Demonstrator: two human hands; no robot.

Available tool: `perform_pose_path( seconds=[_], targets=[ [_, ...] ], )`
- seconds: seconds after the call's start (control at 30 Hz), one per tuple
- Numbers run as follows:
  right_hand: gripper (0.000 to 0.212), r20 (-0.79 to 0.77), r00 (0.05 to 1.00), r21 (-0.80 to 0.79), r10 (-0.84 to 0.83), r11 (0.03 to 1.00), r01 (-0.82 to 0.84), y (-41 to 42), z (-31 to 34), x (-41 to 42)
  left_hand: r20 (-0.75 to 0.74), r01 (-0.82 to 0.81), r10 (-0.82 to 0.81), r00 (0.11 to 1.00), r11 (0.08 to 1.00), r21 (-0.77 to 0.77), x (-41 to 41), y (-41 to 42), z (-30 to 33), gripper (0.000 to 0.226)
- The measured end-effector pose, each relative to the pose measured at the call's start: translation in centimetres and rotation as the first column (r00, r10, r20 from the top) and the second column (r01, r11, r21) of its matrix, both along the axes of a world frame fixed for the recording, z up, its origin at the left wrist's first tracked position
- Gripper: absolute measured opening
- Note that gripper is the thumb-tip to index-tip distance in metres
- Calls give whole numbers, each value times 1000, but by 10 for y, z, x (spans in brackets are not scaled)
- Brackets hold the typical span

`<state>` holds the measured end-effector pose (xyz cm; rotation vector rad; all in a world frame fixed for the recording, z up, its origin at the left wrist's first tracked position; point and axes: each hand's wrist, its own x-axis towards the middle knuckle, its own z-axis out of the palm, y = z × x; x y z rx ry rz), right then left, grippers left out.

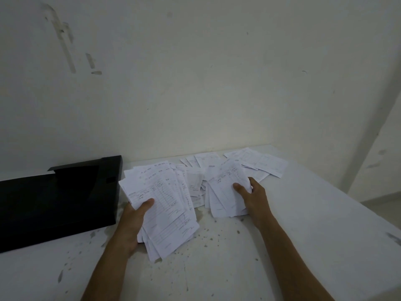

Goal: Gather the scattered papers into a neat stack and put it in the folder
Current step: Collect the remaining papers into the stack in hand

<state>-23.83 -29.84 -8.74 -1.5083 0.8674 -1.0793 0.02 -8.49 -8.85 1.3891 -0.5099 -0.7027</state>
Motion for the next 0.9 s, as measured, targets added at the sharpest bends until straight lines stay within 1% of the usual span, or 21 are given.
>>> perform_pose_path(
  seconds=[0.1,0.17,0.23,0.3,0.37,0.47,0.57,0.63,0.7,0.8,0.87,0.9],
  targets=[
    [16,108,994,36,-27,999,24,6,3,2,-21,23,-23,999,999,-23,-3,-1,5,25],
    [13,114,993,26,-44,999,41,9,3,4,-44,48,-50,998,998,-41,-6,-1,7,28],
    [15,80,996,1,-32,999,32,10,2,8,-69,78,-82,994,995,-59,-7,-1,8,38],
    [27,23,1000,-2,5,1000,-5,11,2,13,-85,107,-113,990,992,-70,-9,-1,10,47],
    [34,28,998,31,53,998,-54,15,2,19,-114,127,-137,984,988,-87,-11,-1,10,51],
    [32,100,988,101,115,987,-125,24,3,27,-160,147,-164,974,983,-112,-16,-6,10,47],
    [24,115,979,94,166,980,-177,37,3,34,-185,142,-165,969,981,-130,-23,-9,10,42],
    [25,161,964,106,212,967,-231,45,5,37,-197,148,-173,965,979,-139,-26,-10,9,44],
    [28,244,932,189,268,929,-317,51,8,38,-189,141,-166,968,980,-138,-29,-12,9,45],
    [31,394,862,346,319,817,-461,59,14,40,-130,94,-111,985,987,-130,-33,-17,7,33],
    [37,450,828,395,334,757,-520,63,17,41,-99,80,-94,991,988,-134,-35,-20,6,29],
    [40,456,826,425,331,734,-529,65,18,42,-90,76,-88,992,988,-131,-36,-20,6,29]
  ],
)
